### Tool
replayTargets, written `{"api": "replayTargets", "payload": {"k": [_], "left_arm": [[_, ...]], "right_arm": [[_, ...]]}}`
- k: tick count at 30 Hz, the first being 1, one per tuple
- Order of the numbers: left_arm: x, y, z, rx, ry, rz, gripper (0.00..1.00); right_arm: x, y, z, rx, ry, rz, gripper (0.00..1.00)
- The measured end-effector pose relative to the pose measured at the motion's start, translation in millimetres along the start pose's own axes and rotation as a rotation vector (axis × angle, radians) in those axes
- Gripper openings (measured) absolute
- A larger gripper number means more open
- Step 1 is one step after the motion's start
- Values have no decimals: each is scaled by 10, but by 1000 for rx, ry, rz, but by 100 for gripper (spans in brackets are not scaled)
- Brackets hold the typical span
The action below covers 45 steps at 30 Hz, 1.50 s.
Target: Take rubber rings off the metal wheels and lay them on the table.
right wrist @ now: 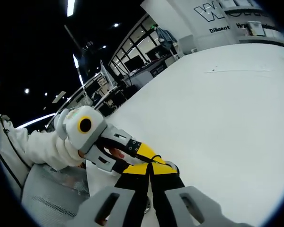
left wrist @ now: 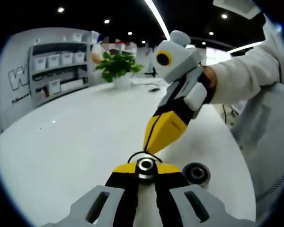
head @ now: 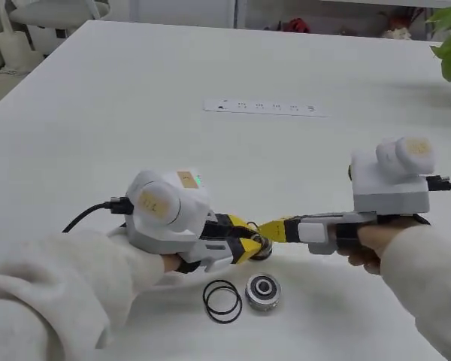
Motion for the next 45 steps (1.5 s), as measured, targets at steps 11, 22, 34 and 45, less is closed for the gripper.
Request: {"api": "replayTargets", "payload": {"k": [11,22,34,45], "left_arm": [[-3,12,8,9,7,-9,14],[-23,83,12,49,1,-17,15],[-54,201,-78,37,-30,10,25],[-37,323,-250,23,-18,5,35]], "right_arm": [[1,-38,-13,11,-2,45,0],[-48,-76,-29,29,-26,43,0],[-63,-50,-64,20,-39,35,0],[-38,25,-131,-12,-44,29,0]]}}
Point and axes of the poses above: the centre of the closed fingertips' face, and the gripper's own axes: z roughly forward along the fingers, x roughly to its left, y roughly out of its top, the point moved 7 cm from there along -z, roughly backward along the fingers
